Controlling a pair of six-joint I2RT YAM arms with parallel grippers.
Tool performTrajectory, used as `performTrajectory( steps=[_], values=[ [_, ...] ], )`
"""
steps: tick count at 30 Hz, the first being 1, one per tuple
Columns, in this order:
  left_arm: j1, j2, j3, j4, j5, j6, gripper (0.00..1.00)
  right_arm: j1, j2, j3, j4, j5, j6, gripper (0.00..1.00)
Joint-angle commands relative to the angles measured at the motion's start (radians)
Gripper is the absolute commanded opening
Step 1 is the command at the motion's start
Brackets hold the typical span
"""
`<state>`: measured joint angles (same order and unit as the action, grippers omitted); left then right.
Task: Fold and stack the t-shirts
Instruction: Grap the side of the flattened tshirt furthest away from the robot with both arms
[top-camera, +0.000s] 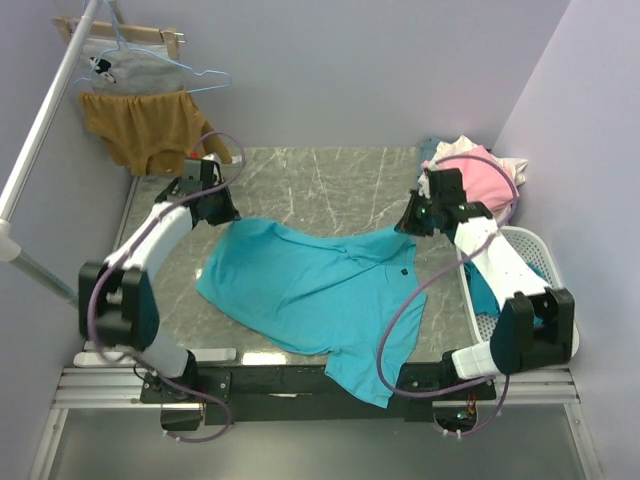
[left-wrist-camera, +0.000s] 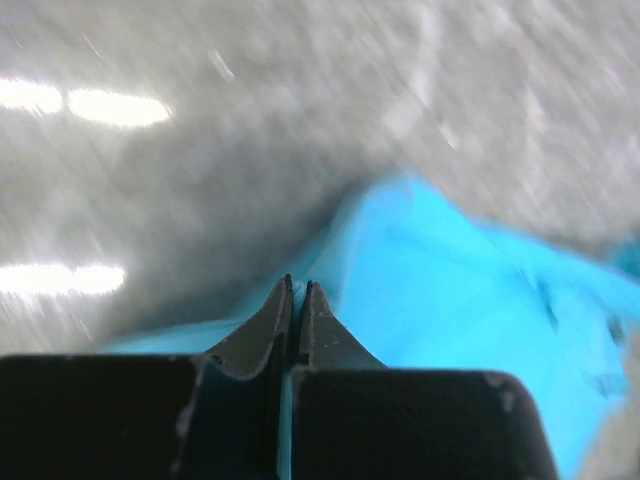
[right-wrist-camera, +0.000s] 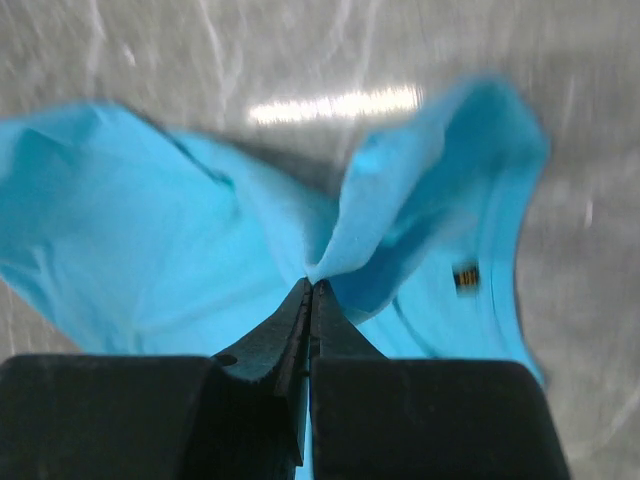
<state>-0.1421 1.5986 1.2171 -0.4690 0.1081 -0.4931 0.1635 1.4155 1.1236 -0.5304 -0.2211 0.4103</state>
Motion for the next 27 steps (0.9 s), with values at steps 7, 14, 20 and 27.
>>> performTrajectory(
  steps=[7,14,20,27],
  values=[
    [-0.371,-0.380,-0.464,-0.211,0.122,-0.393,0.04,0.065,-0.361,-0.294,-0.181,-0.060,0.133,0.00],
    [-0.491,-0.563,-0.524,-0.290,-0.025,-0.524,0.99,0.068,-0.382,-0.303,-0.189,-0.001,0.114,0.00],
    [-0.493,-0.475,-0.418,-0.251,-0.145,-0.472,0.99,0.068,-0.355,-0.288,-0.160,0.009,0.096,0.00],
    [-0.536,-0.361,-0.456,-0.175,-0.116,-0.421,0.99,0.068,-0.339,-0.286,-0.149,0.012,0.081,0.00]
  ],
)
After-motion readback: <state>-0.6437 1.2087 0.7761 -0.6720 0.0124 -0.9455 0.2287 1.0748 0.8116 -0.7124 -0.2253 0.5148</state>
